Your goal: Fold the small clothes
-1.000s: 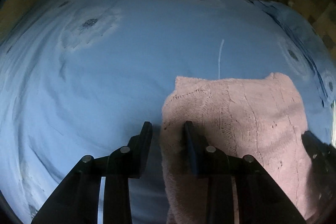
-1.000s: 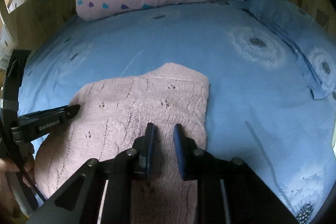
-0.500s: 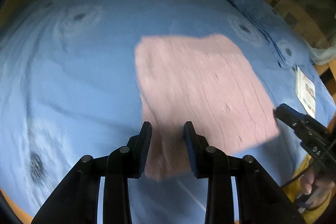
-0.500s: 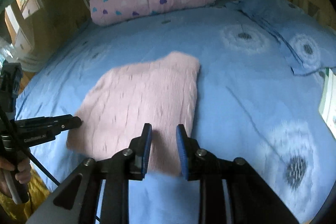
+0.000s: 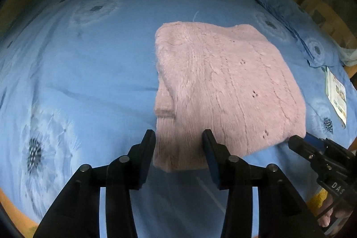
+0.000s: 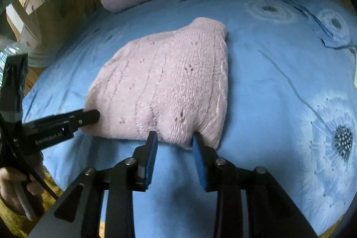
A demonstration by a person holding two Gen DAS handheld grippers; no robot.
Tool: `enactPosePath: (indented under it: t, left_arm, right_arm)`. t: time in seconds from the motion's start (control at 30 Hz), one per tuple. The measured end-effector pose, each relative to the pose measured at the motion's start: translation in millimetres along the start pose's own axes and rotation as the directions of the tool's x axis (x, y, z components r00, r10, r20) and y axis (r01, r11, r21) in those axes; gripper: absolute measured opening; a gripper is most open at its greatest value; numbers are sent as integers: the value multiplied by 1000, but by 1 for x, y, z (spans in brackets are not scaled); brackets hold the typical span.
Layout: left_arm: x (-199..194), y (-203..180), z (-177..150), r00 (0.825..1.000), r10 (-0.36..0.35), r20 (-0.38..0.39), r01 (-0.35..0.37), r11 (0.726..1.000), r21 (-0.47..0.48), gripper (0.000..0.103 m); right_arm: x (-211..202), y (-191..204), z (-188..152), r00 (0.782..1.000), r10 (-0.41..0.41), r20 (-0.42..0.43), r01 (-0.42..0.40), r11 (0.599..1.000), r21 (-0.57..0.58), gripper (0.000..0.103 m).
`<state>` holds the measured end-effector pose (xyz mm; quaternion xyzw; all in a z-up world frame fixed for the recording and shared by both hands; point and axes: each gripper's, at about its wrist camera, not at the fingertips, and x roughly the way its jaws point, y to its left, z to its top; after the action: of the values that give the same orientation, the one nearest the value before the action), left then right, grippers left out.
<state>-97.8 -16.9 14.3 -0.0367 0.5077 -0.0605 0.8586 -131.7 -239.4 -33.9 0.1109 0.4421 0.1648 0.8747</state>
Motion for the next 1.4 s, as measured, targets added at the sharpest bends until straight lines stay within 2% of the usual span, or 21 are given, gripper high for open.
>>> enactPosePath:
  t: [0.13, 0.3, 0.4, 0.53, 0.63, 0.77, 0.9, 1.2, 1.4]
  left_arm:
    - [-16, -4, -14, 1000, 12, 21, -12, 1000, -7, 39]
    - [-33, -11, -32, 998, 29, 48, -28, 999, -24, 39]
    - [-38, -15, -40, 998, 41, 48, -40, 999, -29, 39]
    - [-40, -19, -45, 997, 55, 46, -53, 998, -44, 39]
    - [-38, -22, -49, 994, 97, 55, -96, 995, -31, 50]
    - [-31, -26, -54, 992, 116, 59, -114, 993, -30, 55]
    - [-22, -30, -57, 990, 133, 45, -133, 991, -12, 56]
    - [2, -32, -62, 993, 119, 1, -119, 993, -13, 56]
    - [4, -33, -63, 992, 122, 14, -122, 992, -12, 56]
  right_arm:
    - [-18, 2, -7, 999, 14, 31, -15, 1000, 4, 52]
    - [-36, 14, -19, 997, -41, 60, 44, 998, -52, 63]
    - [-46, 21, -26, 994, -66, 83, 72, 994, -78, 74]
    - [-55, 27, -33, 989, -112, 101, 123, 987, -108, 84]
    - [-58, 28, -37, 985, -135, 106, 147, 982, -115, 85]
    - [-56, 24, -43, 982, -152, 115, 164, 980, -108, 87]
    - [-47, 19, -48, 975, -186, 120, 198, 976, -95, 87]
    - [-25, 2, -51, 977, -191, 96, 195, 980, -35, 87]
    - [-16, -1, -53, 979, -190, 77, 193, 981, -33, 87]
